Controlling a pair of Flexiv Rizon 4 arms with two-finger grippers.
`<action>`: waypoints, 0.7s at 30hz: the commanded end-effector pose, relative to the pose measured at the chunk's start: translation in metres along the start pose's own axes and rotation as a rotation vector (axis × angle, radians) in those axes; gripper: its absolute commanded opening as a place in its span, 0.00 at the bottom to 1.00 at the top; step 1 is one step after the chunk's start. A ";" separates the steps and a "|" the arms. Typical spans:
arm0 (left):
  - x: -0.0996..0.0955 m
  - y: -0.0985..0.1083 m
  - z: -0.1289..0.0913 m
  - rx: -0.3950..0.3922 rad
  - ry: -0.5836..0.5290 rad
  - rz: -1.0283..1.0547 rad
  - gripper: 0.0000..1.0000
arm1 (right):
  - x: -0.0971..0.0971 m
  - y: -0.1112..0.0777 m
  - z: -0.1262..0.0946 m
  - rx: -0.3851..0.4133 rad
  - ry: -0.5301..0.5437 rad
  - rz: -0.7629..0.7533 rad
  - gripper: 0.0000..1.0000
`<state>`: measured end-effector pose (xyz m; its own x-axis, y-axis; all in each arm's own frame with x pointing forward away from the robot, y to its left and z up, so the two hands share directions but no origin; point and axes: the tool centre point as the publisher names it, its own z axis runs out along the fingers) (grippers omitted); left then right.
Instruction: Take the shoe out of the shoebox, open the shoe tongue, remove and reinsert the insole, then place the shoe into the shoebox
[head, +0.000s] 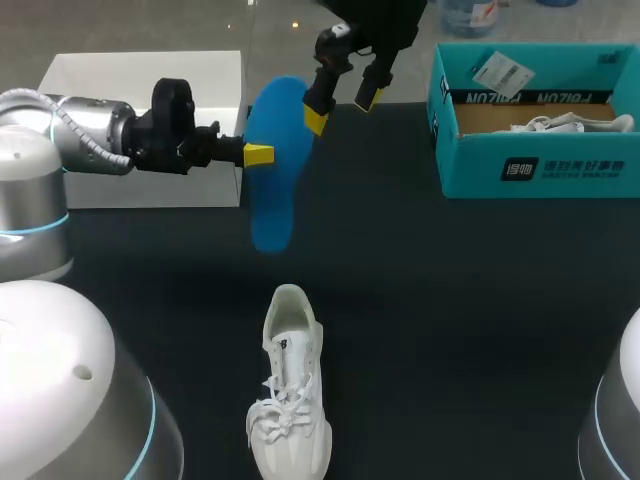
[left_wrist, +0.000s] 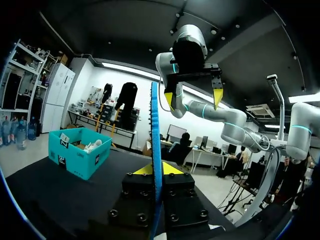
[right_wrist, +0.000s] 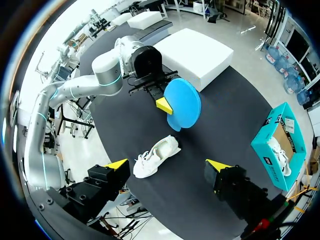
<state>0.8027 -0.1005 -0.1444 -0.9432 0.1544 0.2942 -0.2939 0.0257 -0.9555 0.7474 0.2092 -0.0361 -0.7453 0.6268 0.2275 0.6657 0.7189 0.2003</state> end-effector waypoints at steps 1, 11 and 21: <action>0.003 0.001 0.001 0.000 -0.007 0.002 0.00 | 0.000 0.000 0.001 0.000 0.000 0.000 1.00; 0.003 0.001 0.001 0.000 -0.007 0.002 0.00 | 0.000 0.000 0.001 0.000 0.000 0.000 1.00; 0.009 0.002 0.001 -0.202 0.076 0.331 0.00 | 0.000 0.000 0.001 0.000 0.000 0.000 1.00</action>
<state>0.7889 -0.1051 -0.1464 -0.9722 0.1952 0.1297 -0.1172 0.0741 -0.9903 0.7474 0.2092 -0.0361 -0.7453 0.6268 0.2275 0.6657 0.7188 0.2004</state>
